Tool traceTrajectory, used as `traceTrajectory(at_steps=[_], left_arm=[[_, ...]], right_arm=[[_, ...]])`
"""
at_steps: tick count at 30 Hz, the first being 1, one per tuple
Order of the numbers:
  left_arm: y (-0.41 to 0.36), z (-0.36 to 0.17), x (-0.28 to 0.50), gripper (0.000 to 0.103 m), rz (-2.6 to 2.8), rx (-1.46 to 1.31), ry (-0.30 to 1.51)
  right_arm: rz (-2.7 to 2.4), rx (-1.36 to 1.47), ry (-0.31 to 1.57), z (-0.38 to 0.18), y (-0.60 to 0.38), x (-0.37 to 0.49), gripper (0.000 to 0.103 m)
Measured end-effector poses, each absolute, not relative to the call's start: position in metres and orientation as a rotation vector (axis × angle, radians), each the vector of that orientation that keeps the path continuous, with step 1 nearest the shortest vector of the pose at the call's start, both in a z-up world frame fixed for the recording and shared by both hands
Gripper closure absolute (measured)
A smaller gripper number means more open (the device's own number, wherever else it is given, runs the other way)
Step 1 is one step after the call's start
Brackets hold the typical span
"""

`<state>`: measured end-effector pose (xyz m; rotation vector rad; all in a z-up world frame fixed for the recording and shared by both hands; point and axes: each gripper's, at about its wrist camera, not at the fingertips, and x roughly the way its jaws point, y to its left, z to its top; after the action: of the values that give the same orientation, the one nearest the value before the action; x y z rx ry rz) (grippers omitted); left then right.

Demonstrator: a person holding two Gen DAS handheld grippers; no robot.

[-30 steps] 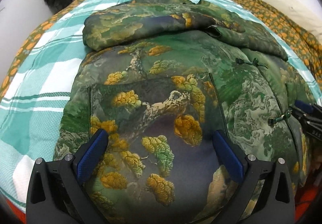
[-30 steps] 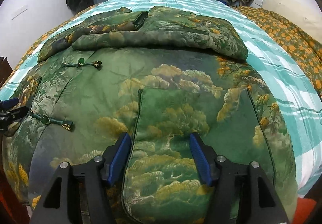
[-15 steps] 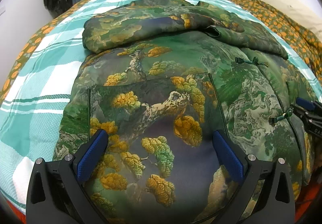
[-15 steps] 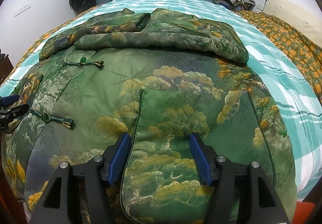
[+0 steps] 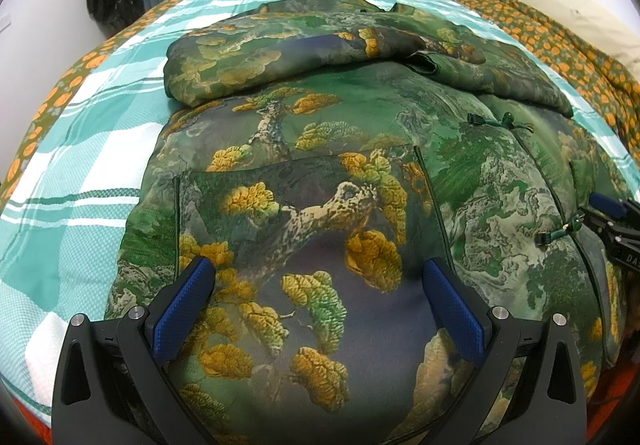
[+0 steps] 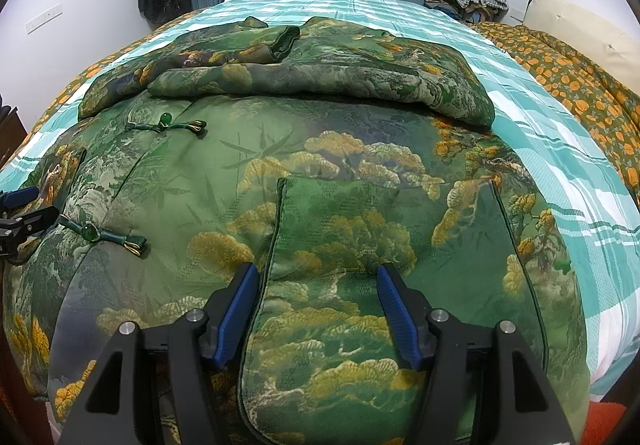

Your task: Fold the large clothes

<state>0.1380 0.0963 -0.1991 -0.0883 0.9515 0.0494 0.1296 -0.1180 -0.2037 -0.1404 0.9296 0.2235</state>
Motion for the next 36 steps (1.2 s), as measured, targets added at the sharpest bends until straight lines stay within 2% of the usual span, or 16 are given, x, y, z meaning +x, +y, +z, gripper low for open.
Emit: traceTrajectory(at_steps=[12,18,25,30,33,36], left_arm=[[0.092,-0.193,0.133,0.001,0.075,-0.073,1.002],[0.09,-0.184,0.118,0.001,0.049,-0.087,1.085],[0.091,-0.155,0.074,0.001,-0.012,-0.08,1.159],[0.142,-0.132,0.06,0.001,0.009,-0.244,1.084],[0.184,-0.152,0.07,0.001,0.071,-0.371,1.127],[0.194,-0.178,0.077,0.001,0.007,-0.51,1.206]], right_arm=[[0.21,-0.13,0.948,-0.201,-0.12,0.128,0.039],[0.235,-0.151,1.05,-0.187,-0.126,0.126,0.039],[0.196,0.088,1.079,-0.147,-0.199,0.119,0.039],[0.146,0.065,1.079,-0.125,-0.263,0.118,0.039],[0.122,0.038,1.145,-0.131,-0.288,0.123,0.039],[0.158,0.101,1.22,-0.151,-0.306,0.129,0.039]])
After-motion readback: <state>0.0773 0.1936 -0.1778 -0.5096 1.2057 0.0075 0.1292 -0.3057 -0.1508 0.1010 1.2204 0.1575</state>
